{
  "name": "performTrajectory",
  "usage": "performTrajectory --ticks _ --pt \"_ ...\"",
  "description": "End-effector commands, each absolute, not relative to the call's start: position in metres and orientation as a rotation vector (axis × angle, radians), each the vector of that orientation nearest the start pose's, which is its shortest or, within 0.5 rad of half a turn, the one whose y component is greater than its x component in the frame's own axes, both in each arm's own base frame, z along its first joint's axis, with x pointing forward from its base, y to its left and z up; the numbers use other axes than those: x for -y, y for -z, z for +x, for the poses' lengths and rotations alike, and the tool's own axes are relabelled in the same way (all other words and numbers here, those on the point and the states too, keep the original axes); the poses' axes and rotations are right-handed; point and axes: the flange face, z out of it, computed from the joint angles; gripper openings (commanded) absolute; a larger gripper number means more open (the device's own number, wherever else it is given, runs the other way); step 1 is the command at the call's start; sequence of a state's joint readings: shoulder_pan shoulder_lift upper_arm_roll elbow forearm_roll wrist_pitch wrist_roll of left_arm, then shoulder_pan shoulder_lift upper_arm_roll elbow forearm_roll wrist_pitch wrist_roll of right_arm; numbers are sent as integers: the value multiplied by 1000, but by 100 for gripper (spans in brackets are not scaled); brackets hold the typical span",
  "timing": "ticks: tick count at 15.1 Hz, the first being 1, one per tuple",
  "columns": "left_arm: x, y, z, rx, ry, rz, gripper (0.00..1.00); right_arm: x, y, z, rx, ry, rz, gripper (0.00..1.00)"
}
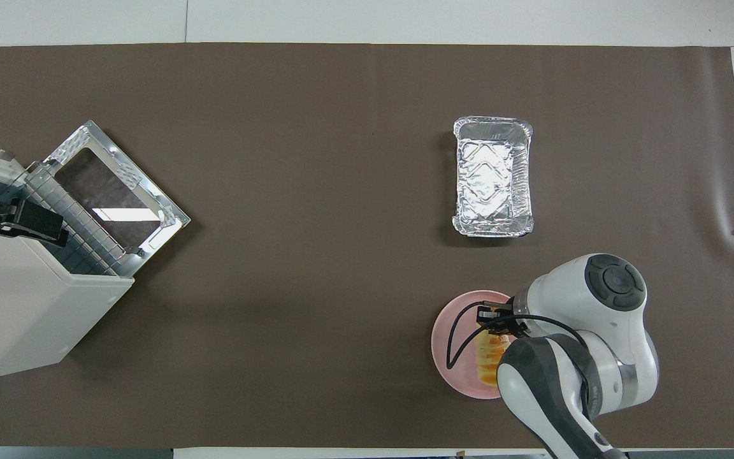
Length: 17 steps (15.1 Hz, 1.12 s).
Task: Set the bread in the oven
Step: 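Grasp the bread roll with the right gripper, then lift the bread roll and carry it over the foil tray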
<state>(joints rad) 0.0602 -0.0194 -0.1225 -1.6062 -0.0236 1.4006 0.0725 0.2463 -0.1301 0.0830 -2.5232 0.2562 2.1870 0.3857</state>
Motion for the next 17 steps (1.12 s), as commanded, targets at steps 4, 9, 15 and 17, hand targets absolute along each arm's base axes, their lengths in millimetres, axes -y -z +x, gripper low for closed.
performTrajectory --ticks 4,9,15,17 --pt "33 -607 521 -210 -271 -3131 100 -149 -374 436 -374 -371 -2945 0" --pt "33 -607 521 -210 -271 -3131 100 -148 -433 506 -269 -216 -2999 0" --pt "33 -607 521 -210 -271 -3131 100 -145 -442 616 -121 -2 -2994 0" --pt "33 -607 521 -210 -271 -3131 100 -148 -436 647 -101 19 -2996 0"
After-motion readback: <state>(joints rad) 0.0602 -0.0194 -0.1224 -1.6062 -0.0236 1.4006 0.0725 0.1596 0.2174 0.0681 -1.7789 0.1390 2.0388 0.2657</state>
